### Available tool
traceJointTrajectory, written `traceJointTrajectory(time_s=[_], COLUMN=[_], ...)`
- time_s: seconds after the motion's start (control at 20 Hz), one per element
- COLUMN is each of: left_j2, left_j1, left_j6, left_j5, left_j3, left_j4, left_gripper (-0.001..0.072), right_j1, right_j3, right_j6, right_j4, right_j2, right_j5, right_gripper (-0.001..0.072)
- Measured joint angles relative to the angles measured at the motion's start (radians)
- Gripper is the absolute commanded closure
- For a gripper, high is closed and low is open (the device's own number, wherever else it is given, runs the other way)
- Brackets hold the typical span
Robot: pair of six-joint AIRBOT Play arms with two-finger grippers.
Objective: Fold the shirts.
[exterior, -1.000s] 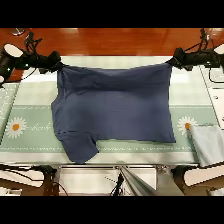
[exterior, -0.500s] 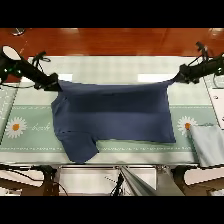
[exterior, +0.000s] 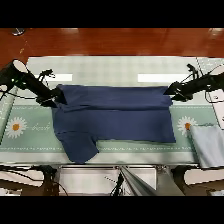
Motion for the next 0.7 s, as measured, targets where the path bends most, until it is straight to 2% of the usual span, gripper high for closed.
traceJointTrajectory(time_s=[0.2,0.35,0.55,0.7], left_j2=[0.126,0.251,0.410,0.486], left_j1=[0.062,0.146,0.260,0.291], left_j6=[-0.007,-0.002,0.006,0.013], left_j5=[-0.023,-0.024,0.007,0.058], left_j3=[-0.130,-0.317,-0.557,-0.686], left_j4=[0.045,0.080,0.093,0.029], left_gripper=[0.0001,0.0002,0.0002,0.0002], right_j1=[-0.087,-0.149,-0.174,-0.180], right_j3=[-0.085,-0.291,-0.592,-0.731], right_j6=[0.015,0.019,-0.019,-0.055], right_j4=[-0.081,-0.075,0.048,0.152], right_j2=[0.164,0.362,0.612,0.724], right_j5=[0.033,-0.025,-0.109,-0.137], right_gripper=[0.0091,0.0092,0.0092,0.0092])
